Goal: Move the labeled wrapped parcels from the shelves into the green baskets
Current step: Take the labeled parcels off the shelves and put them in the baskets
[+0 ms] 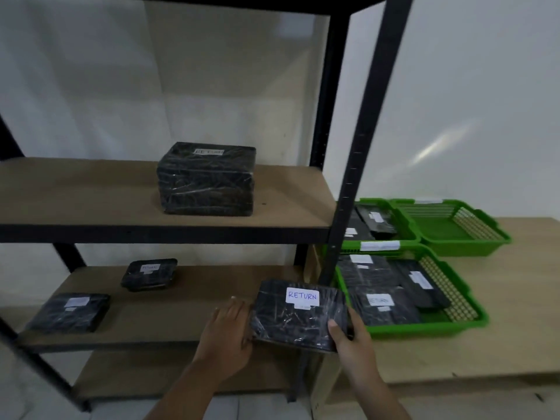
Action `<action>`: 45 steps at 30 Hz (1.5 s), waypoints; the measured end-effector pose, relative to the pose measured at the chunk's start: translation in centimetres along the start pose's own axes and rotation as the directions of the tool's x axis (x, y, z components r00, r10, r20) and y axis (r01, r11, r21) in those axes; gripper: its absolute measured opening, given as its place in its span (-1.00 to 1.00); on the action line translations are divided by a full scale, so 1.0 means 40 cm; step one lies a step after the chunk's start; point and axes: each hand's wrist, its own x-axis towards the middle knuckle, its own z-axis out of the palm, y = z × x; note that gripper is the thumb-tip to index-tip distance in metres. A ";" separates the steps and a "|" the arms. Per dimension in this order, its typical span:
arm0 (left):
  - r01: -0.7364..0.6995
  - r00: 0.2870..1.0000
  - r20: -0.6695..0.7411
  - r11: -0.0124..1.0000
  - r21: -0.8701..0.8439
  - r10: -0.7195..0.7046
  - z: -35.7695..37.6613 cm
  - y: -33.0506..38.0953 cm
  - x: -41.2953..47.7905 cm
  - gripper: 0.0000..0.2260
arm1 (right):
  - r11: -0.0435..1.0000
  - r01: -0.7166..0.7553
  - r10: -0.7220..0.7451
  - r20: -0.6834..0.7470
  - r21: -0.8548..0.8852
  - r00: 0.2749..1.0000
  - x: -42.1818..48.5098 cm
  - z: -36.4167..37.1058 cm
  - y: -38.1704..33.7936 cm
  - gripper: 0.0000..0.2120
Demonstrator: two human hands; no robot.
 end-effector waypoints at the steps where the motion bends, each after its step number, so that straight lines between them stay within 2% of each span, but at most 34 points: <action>1: -0.021 1.000 0.005 1.000 0.002 0.021 -0.003 0.025 0.003 -0.39 | 1.000 0.000 0.000 -0.024 0.019 1.000 -0.011 -0.029 -0.007 -0.46; 8: -0.133 0.991 0.000 0.991 -0.020 0.133 0.023 0.209 0.021 -0.41 | 0.997 -0.006 0.023 -0.225 0.080 0.974 -0.037 -0.219 0.036 -0.48; 17: -0.212 0.974 0.069 0.977 -0.033 0.214 0.073 0.455 0.160 -0.39 | 0.991 0.028 0.017 -0.332 0.132 0.943 0.066 -0.477 0.068 -0.52; 25: -0.204 0.973 0.105 0.978 -0.033 0.207 0.181 0.648 0.406 -0.39 | 0.984 0.023 0.037 -0.331 0.176 0.943 0.316 -0.673 0.067 -0.54; 33: -0.159 0.981 0.100 0.986 -0.052 0.164 0.296 0.836 0.652 -0.40 | 0.993 0.020 0.017 -0.307 0.117 0.952 0.601 -0.863 0.049 -0.52; 45: -0.189 0.971 0.143 0.981 -0.040 0.193 0.403 0.923 0.979 -0.39 | 0.990 -0.022 0.064 -0.307 0.137 0.950 1.002 -0.957 0.005 -0.49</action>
